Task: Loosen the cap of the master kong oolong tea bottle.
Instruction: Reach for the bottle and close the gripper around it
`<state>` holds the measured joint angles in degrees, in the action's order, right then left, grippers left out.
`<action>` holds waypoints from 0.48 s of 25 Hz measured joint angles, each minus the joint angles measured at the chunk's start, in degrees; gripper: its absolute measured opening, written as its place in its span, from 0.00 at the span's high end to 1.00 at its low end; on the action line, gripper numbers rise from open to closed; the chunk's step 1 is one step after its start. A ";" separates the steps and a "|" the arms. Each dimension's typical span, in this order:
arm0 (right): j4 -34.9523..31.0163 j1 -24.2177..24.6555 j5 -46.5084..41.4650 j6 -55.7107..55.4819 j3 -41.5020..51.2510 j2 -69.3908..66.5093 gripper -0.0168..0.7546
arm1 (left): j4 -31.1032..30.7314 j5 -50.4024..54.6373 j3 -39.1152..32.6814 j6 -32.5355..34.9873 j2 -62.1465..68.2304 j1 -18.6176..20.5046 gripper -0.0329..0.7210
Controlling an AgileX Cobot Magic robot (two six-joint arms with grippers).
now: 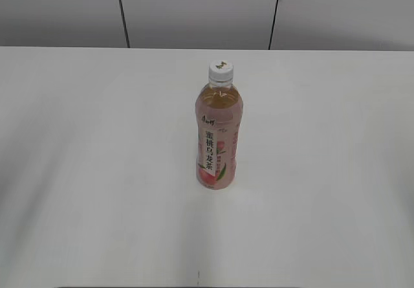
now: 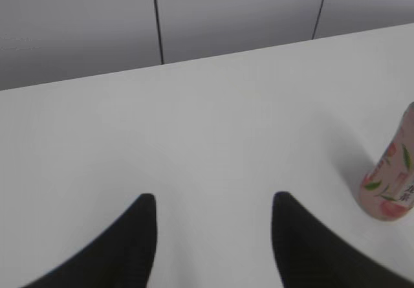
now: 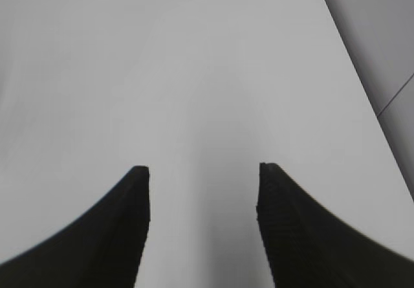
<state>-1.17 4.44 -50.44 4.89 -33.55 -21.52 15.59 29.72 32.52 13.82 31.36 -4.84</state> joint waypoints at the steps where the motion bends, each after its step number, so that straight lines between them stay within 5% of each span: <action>1: 0.00 0.00 0.70 0.05 0.01 -0.32 0.45 | 2.72 -1.80 -0.64 1.73 0.93 -0.24 0.43; 5: -0.05 0.00 2.51 0.10 0.01 -0.78 0.45 | 13.02 -8.14 -6.00 10.52 4.96 -0.94 0.32; 12: -0.24 0.00 2.85 0.10 0.01 -0.95 0.45 | 23.76 -14.93 -12.22 22.01 9.76 -5.96 0.31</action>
<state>-1.41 4.44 -47.59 4.98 -33.54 -22.47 39.34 14.79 20.29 35.83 41.12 -10.80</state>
